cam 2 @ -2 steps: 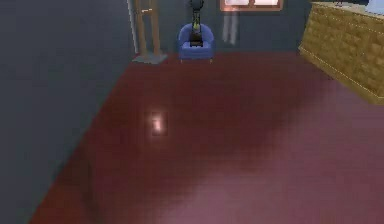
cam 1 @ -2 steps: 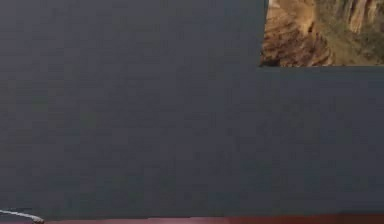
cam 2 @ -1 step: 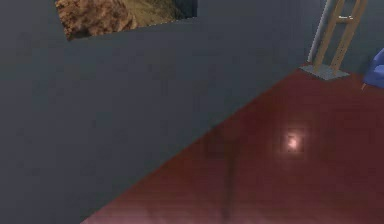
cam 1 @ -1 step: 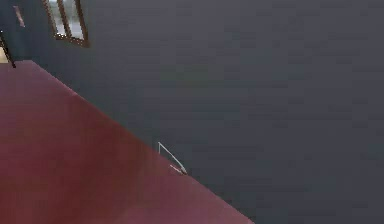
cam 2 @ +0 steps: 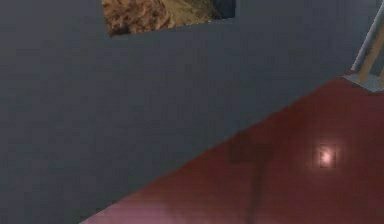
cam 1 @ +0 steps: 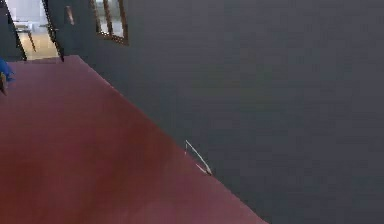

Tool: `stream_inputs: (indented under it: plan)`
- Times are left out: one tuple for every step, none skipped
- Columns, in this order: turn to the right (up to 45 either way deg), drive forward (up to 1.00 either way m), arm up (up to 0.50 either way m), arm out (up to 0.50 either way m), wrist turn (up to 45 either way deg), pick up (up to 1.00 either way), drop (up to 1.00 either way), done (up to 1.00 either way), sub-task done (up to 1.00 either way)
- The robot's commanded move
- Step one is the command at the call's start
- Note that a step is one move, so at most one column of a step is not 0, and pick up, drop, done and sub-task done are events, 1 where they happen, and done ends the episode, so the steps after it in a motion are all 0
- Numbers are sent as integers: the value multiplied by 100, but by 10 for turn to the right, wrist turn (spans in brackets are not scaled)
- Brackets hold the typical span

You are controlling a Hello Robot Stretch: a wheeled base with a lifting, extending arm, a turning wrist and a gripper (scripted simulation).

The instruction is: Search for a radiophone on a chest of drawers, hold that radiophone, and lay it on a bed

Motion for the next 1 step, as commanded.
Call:
stream_inputs:
  plan:
    - [0, 55, 0, 0, 0, 0, 0, 0, 0]
